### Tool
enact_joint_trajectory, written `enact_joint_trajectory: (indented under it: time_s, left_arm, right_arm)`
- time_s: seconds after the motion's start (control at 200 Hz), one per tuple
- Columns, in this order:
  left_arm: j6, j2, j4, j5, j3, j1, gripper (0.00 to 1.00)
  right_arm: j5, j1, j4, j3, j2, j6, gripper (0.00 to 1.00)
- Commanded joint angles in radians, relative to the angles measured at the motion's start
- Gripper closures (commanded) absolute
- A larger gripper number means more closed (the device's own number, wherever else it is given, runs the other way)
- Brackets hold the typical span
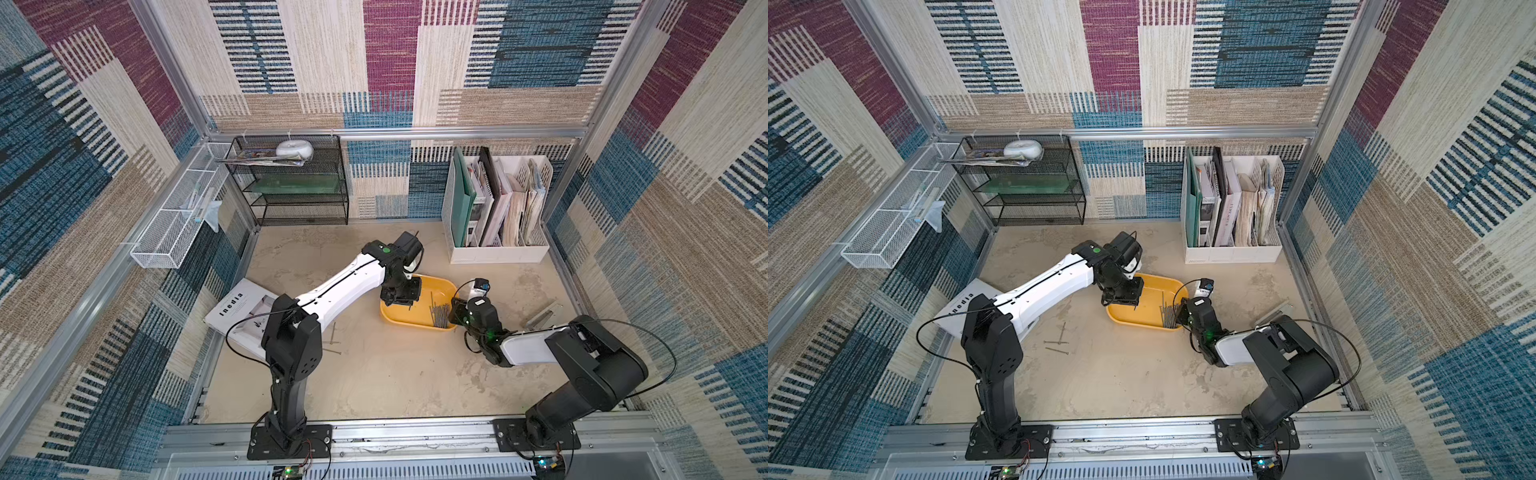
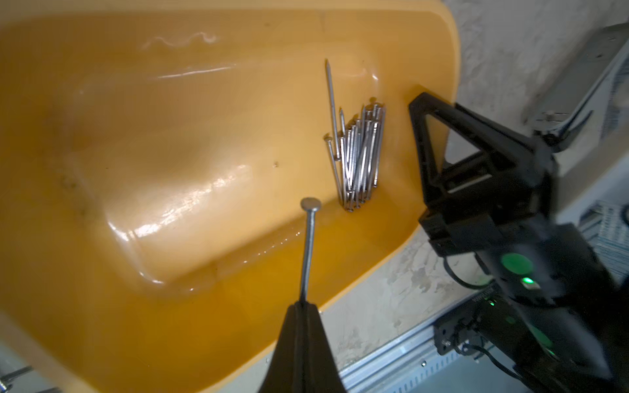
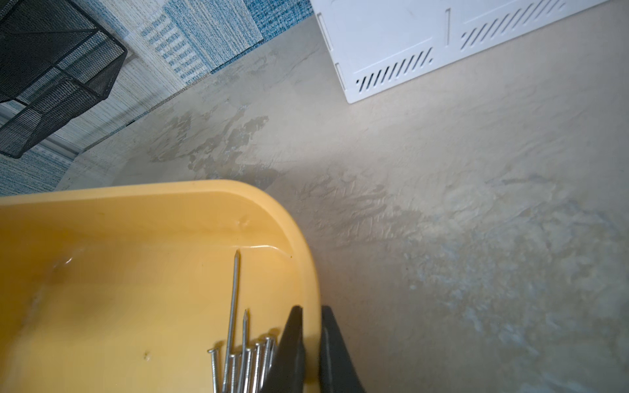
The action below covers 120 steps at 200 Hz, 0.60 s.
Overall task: Put the nails on the desktop into the storage box
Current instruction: Place the nail in the storage box.
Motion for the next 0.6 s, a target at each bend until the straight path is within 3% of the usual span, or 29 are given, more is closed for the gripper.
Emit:
enact_joint_trajectory:
  time_s: [0.0, 0.265, 0.37, 0.471, 0.596]
  left_arm:
    - [-0.008, 0.045, 0.049, -0.032, -0.013, 0.001, 1.00]
    - [-0.043, 0.072, 0.098, -0.026, -0.092, -0.002, 1.00]
    - [-0.061, 0.045, 0.102, -0.019, -0.109, -0.003, 0.73]
    - [-0.065, -0.006, 0.102, -0.019, -0.117, -0.002, 0.64]
    - [-0.067, -0.094, 0.078, -0.036, -0.121, 0.003, 0.62]
  right_arm:
    - [-0.015, 0.001, -0.030, 0.006, 0.006, -0.016, 1.00]
    - [-0.006, 0.001, -0.043, 0.009, 0.007, -0.030, 1.00]
    - [-0.009, 0.000, -0.054, 0.023, 0.016, -0.031, 1.00]
    - [-0.009, 0.001, -0.058, 0.025, 0.017, -0.032, 1.00]
    - [-0.005, 0.001, -0.060, 0.022, 0.012, -0.030, 1.00]
